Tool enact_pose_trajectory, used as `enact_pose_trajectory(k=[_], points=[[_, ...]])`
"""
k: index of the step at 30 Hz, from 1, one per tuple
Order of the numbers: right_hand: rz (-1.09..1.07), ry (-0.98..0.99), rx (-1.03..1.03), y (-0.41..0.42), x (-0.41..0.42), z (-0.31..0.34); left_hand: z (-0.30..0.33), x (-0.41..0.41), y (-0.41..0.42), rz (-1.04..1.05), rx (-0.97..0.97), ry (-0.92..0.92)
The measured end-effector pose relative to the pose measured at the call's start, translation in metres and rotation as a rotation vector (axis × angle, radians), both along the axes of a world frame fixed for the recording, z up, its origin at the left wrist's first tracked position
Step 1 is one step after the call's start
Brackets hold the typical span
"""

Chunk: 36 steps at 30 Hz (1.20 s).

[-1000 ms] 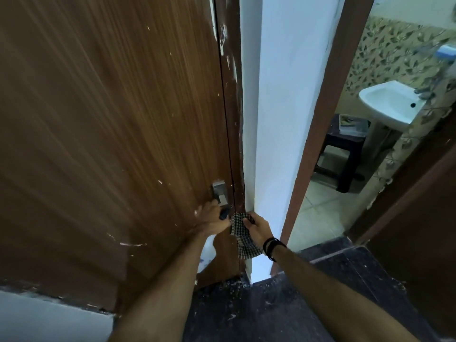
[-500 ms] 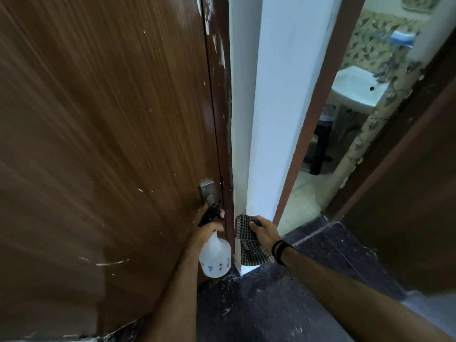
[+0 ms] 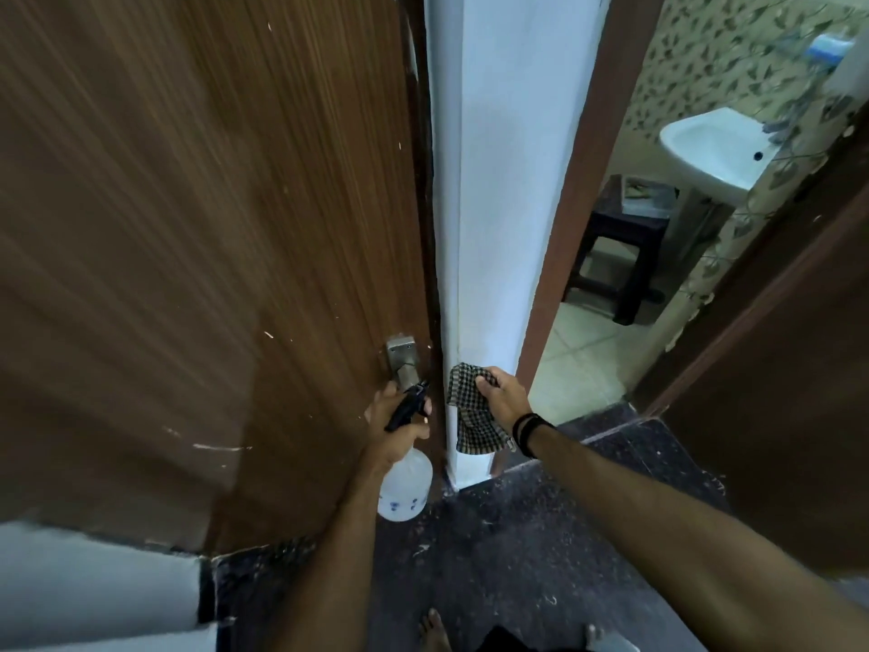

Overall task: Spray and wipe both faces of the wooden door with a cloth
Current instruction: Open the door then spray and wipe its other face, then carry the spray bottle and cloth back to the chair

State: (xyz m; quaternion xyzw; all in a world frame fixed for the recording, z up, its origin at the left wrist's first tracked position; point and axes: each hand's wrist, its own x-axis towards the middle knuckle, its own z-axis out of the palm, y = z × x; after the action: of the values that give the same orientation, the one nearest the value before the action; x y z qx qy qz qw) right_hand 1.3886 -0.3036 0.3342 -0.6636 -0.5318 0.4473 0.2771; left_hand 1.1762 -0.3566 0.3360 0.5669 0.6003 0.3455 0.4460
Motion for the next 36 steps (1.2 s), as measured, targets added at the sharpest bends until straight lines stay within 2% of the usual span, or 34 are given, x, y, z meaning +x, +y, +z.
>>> enact_pose_trajectory(k=[5, 6, 9, 12, 14, 18, 20, 23, 28, 33, 36], points=[[0.091, 0.04, 0.022, -0.005, 0.016, 0.001, 0.021, 0.025, -0.049, 0.114, 0.052, 0.263], [0.122, 0.056, 0.019, -0.006, 0.018, -0.001, 0.021, 0.028, -0.059, 0.146, 0.042, 0.271], [0.242, 0.153, 0.0, -0.011, 0.024, 0.002, 0.029, 0.048, -0.095, 0.276, 0.094, 0.272], [0.355, 0.187, 0.046, -0.017, 0.024, 0.009, 0.043, 0.088, -0.133, 0.453, 0.283, 0.104], [0.425, 0.192, 0.071, -0.025, 0.027, 0.016, 0.04, 0.111, -0.156, 0.564, 0.363, 0.088], [0.84, 0.094, 0.145, -0.043, 0.022, 0.029, 0.007, 0.15, -0.192, 0.75, 0.346, 0.207], [0.962, 0.087, 0.119, -0.051, 0.022, 0.031, -0.006, 0.184, -0.205, 0.861, 0.325, 0.291], [1.005, 0.125, 0.069, -0.057, 0.026, 0.031, -0.014, 0.221, -0.211, 0.946, 0.274, 0.396], [0.934, 0.122, 0.06, -0.052, 0.032, 0.023, -0.011, 0.236, -0.193, 0.952, 0.189, 0.13], [0.932, 0.057, 0.075, -0.039, 0.031, 0.007, -0.011, 0.228, -0.178, 0.966, 0.09, 0.097], [0.959, 0.034, 0.099, -0.032, 0.009, 0.003, -0.019, 0.21, -0.168, 1.08, 0.066, 0.062]])
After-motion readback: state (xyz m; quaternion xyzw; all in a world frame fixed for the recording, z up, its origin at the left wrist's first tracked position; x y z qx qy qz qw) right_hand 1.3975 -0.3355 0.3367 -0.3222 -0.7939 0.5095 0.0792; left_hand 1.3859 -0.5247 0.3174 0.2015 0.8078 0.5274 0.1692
